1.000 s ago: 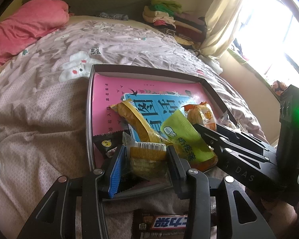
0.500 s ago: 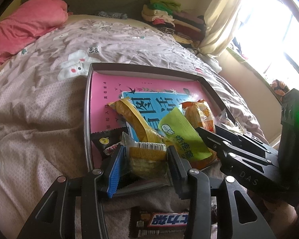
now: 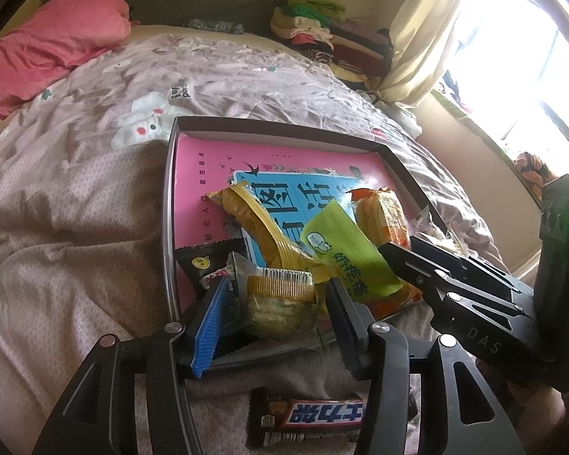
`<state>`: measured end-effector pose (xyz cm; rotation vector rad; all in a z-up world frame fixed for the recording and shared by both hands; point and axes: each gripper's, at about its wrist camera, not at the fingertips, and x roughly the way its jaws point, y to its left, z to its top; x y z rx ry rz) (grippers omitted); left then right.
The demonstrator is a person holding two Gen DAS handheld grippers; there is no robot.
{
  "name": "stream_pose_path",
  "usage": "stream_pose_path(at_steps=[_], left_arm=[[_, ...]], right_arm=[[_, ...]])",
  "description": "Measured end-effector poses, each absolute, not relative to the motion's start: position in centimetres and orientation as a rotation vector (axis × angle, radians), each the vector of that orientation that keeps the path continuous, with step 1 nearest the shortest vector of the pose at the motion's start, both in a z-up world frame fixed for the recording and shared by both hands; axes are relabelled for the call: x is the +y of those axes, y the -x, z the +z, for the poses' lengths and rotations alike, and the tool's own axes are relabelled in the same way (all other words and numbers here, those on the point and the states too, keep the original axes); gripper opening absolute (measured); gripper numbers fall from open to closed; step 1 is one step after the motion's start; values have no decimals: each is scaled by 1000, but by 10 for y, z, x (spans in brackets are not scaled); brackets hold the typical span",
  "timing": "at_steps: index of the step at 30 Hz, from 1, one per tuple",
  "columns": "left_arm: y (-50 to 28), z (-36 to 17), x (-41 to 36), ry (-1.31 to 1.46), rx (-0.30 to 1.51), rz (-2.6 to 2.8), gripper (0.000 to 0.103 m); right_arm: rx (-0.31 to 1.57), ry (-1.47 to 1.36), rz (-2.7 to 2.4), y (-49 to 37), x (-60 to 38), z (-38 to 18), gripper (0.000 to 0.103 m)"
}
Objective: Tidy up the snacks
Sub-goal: 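Lower the rice-cracker bag into the tray and open the right tool while the left tool releases the clear packet, then withdraw both open tools from the tray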
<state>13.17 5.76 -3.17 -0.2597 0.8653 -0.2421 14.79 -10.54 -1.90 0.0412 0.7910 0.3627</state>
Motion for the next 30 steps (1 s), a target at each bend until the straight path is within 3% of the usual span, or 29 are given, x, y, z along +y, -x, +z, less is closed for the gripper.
stream_pose_path(at_steps=[30], left_arm=[[-115, -1, 76, 266, 792, -229, 75]], right_arm=[[729, -61, 372, -128, -120, 15, 48]])
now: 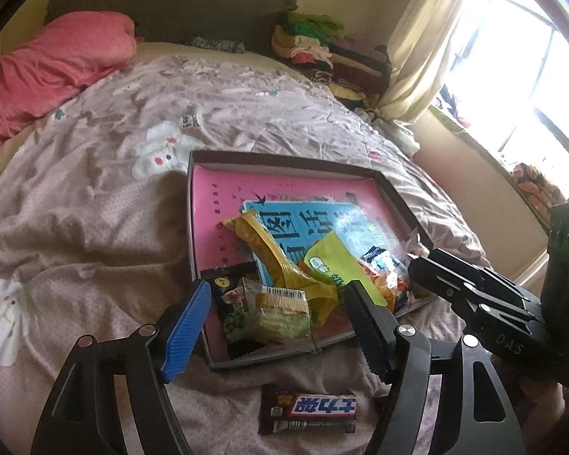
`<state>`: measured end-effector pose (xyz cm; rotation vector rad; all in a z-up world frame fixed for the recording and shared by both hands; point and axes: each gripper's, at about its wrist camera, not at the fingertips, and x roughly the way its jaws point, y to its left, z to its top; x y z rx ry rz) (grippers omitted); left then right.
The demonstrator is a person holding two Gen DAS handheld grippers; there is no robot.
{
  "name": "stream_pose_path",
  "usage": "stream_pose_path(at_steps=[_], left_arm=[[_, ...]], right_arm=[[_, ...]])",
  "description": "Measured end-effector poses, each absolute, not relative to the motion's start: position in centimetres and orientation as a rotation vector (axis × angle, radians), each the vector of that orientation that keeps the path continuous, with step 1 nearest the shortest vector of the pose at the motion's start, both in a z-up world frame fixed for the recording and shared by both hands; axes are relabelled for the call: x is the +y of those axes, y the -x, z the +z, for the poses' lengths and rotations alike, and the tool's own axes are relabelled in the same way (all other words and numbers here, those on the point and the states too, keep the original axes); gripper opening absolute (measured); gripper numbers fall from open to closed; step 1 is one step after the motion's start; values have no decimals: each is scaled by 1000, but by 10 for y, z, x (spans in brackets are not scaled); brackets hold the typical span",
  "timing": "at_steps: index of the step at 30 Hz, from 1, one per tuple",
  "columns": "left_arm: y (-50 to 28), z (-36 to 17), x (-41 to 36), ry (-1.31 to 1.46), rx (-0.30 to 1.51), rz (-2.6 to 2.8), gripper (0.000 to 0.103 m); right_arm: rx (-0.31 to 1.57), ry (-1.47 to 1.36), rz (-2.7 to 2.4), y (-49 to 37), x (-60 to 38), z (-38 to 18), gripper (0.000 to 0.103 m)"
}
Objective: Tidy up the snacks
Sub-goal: 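Withdraw both open tools from the tray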
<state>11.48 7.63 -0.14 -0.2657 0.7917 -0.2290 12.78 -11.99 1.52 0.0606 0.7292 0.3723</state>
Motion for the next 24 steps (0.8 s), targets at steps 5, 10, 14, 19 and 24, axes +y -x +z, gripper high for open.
stream_pose_path(at_steps=[5, 10, 14, 19, 24], left_arm=[[-105, 9, 79, 258, 774, -232, 75], [-96, 12, 78, 247, 778, -233, 76], [-91, 12, 76, 242, 785, -237, 76], [-86, 10, 73, 238, 799, -244, 76], [-80, 6, 68, 223, 819, -252, 76]], right_arm=[[710, -49, 398, -115, -120, 23, 51], [701, -38, 419, -106, -119, 29, 54], [701, -36, 424, -100, -121, 30, 55], [717, -16, 438, -91, -121, 25, 55], [741, 3, 447, -83, -122, 17, 55]])
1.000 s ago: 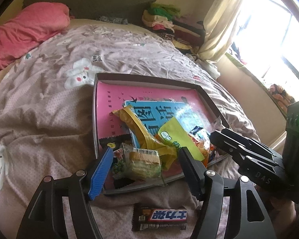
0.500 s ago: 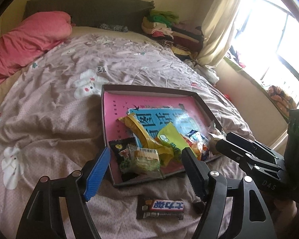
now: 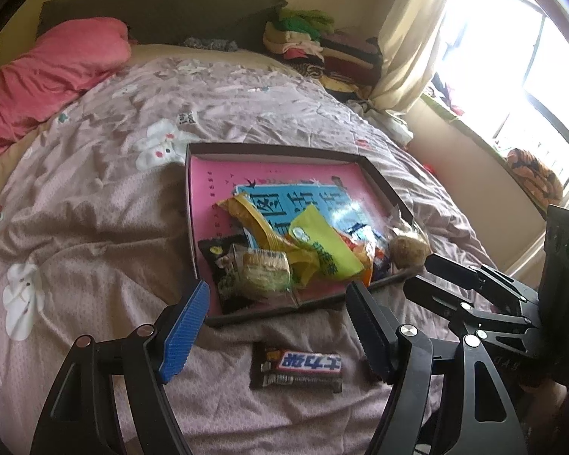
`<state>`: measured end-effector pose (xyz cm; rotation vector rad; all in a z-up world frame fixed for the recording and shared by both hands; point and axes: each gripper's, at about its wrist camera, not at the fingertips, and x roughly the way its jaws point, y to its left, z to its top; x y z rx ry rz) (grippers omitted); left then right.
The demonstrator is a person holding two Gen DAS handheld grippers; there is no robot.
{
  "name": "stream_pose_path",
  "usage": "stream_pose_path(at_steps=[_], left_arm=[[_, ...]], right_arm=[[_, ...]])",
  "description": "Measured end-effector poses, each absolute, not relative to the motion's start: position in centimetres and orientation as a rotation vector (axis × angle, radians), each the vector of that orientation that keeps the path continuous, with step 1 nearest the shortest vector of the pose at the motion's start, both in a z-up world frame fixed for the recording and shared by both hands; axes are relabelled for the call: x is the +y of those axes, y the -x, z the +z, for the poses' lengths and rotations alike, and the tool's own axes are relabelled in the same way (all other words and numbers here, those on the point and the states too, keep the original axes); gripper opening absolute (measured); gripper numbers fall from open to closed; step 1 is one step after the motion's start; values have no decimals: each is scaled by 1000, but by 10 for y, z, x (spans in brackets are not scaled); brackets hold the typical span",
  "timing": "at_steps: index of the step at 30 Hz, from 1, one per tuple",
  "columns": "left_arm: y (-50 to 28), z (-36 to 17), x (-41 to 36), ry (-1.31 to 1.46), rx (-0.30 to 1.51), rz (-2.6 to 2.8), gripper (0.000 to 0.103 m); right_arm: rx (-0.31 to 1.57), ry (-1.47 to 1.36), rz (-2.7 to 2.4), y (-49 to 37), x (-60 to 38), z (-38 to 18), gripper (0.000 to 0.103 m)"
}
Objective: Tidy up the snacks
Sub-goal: 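Withdraw both open tools from the tray, then close the left tool on the chocolate bar while the right tool grasps the small brown packet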
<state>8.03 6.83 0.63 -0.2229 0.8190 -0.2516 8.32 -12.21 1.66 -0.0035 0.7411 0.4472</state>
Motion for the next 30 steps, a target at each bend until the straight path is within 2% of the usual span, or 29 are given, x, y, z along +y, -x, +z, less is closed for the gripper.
stream_pose_path(at_steps=[26, 30], left_arm=[[-72, -44, 34, 185, 1021, -340, 76], [-72, -51, 32, 184, 1045, -351, 76]], right_arm=[[915, 113, 516, -51, -114, -33, 55], [939, 120, 526, -51, -112, -41, 50]])
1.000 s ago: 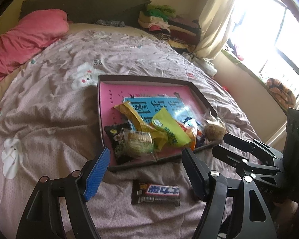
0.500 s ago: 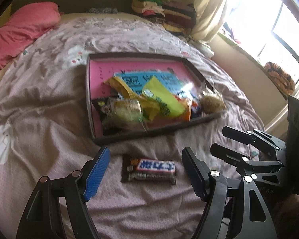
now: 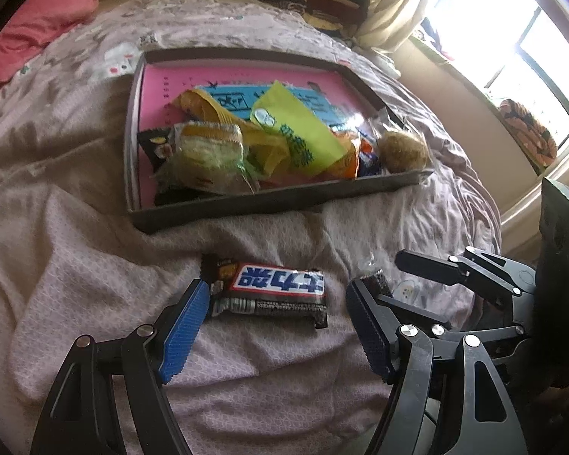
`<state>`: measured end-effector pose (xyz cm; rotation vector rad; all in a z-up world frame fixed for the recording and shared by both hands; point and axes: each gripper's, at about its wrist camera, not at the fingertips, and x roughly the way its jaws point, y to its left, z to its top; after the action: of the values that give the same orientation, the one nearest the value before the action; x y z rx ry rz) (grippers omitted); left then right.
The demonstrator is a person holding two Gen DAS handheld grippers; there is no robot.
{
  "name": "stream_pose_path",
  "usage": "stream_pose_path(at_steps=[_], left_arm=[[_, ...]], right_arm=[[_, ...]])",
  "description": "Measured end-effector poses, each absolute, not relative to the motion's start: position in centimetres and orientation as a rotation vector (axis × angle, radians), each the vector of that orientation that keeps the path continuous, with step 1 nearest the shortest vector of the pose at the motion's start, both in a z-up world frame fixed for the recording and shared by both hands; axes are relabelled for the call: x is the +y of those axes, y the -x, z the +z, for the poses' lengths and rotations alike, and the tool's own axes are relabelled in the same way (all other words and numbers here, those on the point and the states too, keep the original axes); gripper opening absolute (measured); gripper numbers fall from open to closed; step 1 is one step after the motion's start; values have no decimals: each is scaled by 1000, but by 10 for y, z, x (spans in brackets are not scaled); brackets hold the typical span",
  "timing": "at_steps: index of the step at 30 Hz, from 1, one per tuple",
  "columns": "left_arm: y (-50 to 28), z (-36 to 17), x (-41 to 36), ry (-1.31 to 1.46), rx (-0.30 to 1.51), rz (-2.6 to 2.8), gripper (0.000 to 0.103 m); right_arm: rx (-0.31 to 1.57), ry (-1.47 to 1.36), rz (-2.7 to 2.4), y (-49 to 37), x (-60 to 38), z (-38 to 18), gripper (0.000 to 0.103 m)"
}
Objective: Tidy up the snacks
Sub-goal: 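Close the left tool on the chocolate bar while the right tool grasps the small brown packet, then carry the chocolate bar with the left tool while the right tool carries the brown packet to the tray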
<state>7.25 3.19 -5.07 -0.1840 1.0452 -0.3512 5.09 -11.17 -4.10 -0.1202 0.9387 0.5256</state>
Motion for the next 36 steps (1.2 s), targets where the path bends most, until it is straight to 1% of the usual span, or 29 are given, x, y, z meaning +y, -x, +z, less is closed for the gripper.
stream_pose_path(at_steps=[4, 8, 10, 18, 27, 29, 32, 33, 36], left_arm=[[-72, -53, 28, 162, 1051, -347, 76], [-74, -56, 27, 146, 1062, -335, 76], [-76, -58, 25, 130, 1064, -323, 76], [-82, -66, 18, 91, 1073, -283, 76], [-83, -72, 10, 63, 1044, -229, 76], [-84, -73, 11, 70, 1041, -221, 74], [-83, -72, 12, 70, 1040, -216, 69], [-83, -72, 13, 73, 1038, -214, 65], [-84, -69, 17, 94, 1033, -216, 62]], right_arm=[[957, 122, 545, -52, -108, -47, 41], [974, 125, 565, -53, -104, -53, 37], [982, 132, 561, -54, -103, -56, 30], [972, 80, 557, -58, -112, -54, 28], [936, 57, 541, -60, -120, -46, 28], [937, 57, 544, -60, -120, -46, 28], [958, 66, 533, -61, -119, -49, 28], [967, 63, 534, -62, -119, -51, 28], [986, 65, 533, -64, -117, -56, 28]])
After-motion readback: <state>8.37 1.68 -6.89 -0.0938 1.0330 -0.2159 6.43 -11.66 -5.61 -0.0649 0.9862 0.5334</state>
